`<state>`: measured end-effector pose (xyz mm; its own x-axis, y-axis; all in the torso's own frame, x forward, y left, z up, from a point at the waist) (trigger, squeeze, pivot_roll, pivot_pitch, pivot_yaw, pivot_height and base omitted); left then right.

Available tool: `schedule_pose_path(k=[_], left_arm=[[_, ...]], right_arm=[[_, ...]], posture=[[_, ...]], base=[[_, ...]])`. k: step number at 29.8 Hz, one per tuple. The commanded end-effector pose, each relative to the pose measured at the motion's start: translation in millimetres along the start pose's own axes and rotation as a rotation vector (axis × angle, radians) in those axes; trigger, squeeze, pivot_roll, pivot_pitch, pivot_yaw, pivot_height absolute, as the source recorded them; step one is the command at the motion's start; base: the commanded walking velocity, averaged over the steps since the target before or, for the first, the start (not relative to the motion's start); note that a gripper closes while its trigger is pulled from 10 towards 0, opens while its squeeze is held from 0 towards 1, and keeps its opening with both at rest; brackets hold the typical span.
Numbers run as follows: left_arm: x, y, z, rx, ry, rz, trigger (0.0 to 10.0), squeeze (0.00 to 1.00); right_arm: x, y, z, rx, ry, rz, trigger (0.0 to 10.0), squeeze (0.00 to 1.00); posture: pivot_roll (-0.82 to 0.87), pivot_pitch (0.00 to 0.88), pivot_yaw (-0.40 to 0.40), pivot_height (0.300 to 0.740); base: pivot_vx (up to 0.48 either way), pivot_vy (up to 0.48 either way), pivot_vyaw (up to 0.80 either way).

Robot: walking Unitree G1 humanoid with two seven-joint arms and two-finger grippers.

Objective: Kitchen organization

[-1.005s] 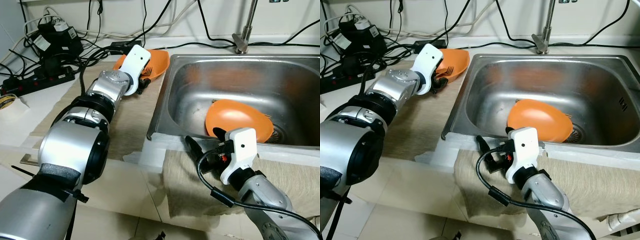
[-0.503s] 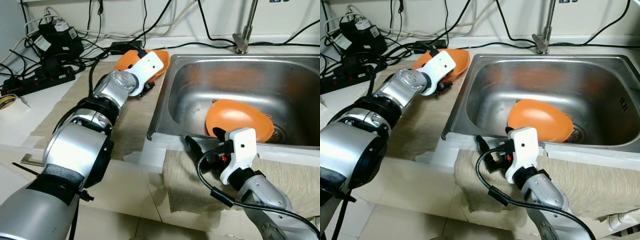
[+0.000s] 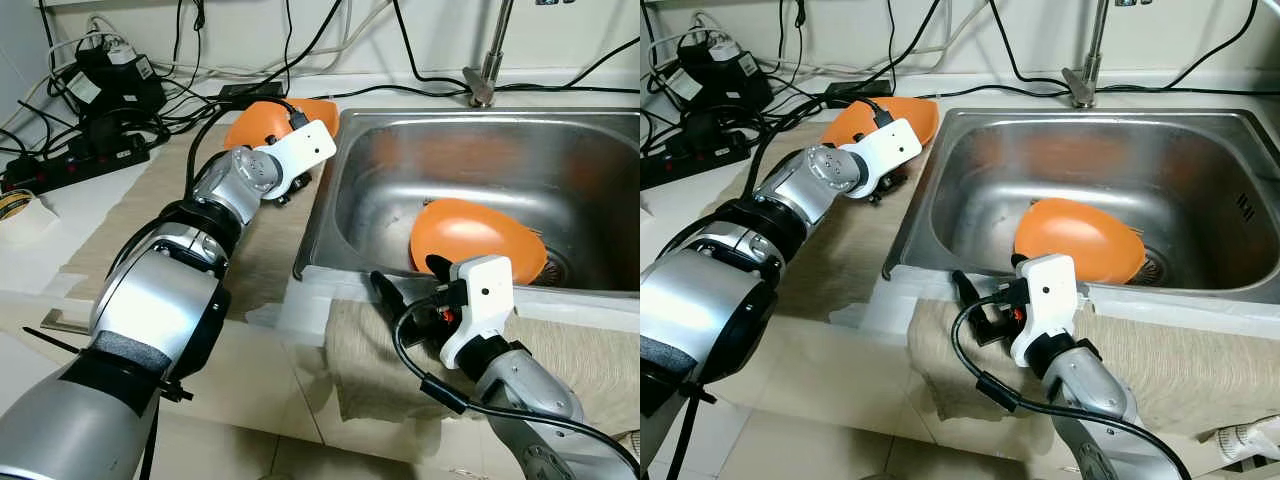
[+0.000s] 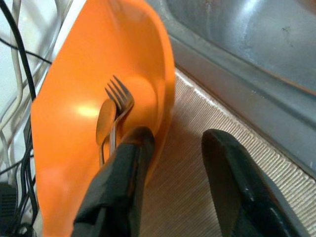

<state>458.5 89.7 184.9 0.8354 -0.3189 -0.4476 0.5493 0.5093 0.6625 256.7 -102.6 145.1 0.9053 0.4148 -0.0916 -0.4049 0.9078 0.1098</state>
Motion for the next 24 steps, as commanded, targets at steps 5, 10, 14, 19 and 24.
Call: schedule_pose_path(k=[5, 10, 14, 19, 24], left_arm=[[-2.8, 5.6, -13.1, -0.051, 0.03, 0.01, 0.0, 0.0], [-4.4, 12.3, -8.2, -0.057, 0.006, 0.036, 0.0, 0.0], [-5.4, 15.6, -5.8, -0.069, -0.008, 0.047, 0.0, 0.0], [-7.4, 19.6, -1.0, -0.078, -0.031, 0.042, 0.0, 0.0], [-8.8, 21.4, 0.1, -0.099, -0.047, 0.032, 0.0, 0.0]], right_arm=[[-0.1, 3.4, 3.2, -0.006, -0.006, 0.009, 10.0, 0.0], [0.0, 3.0, 2.2, -0.007, -0.003, 0.011, 10.0, 0.0], [0.4, 2.7, 1.7, -0.009, -0.002, 0.012, 10.0, 0.0], [0.8, 2.1, 1.4, -0.011, -0.001, 0.012, 10.0, 0.0], [1.1, 1.7, 0.9, -0.011, 0.001, 0.011, 10.0, 0.0]], posture=[[-0.13, 0.0, 0.154, 0.736], [-0.13, 0.0, 0.15, 0.736], [-0.13, 0.0, 0.147, 0.736], [-0.13, 0.0, 0.147, 0.736], [-0.12, 0.0, 0.146, 0.736]], base=[[0.0, 0.0, 0.0], [0.0, 0.0, 0.0], [0.0, 0.0, 0.0], [0.0, 0.0, 0.0], [0.0, 0.0, 0.0]])
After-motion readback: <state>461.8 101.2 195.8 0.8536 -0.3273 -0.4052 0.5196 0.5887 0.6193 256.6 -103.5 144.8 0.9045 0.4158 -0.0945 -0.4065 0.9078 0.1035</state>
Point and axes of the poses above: a point about 5 cm out from each wrist's last joint towards the gripper, its own x axis pointing out of the wrist towards the gripper, its own z axis along the axis of the wrist's last joint, y = z × x, the point moved 5 cm from there along x, pointing out of the wrist towards the gripper, and after that the axes turned 1 degree about x, right-handed, at the moved point
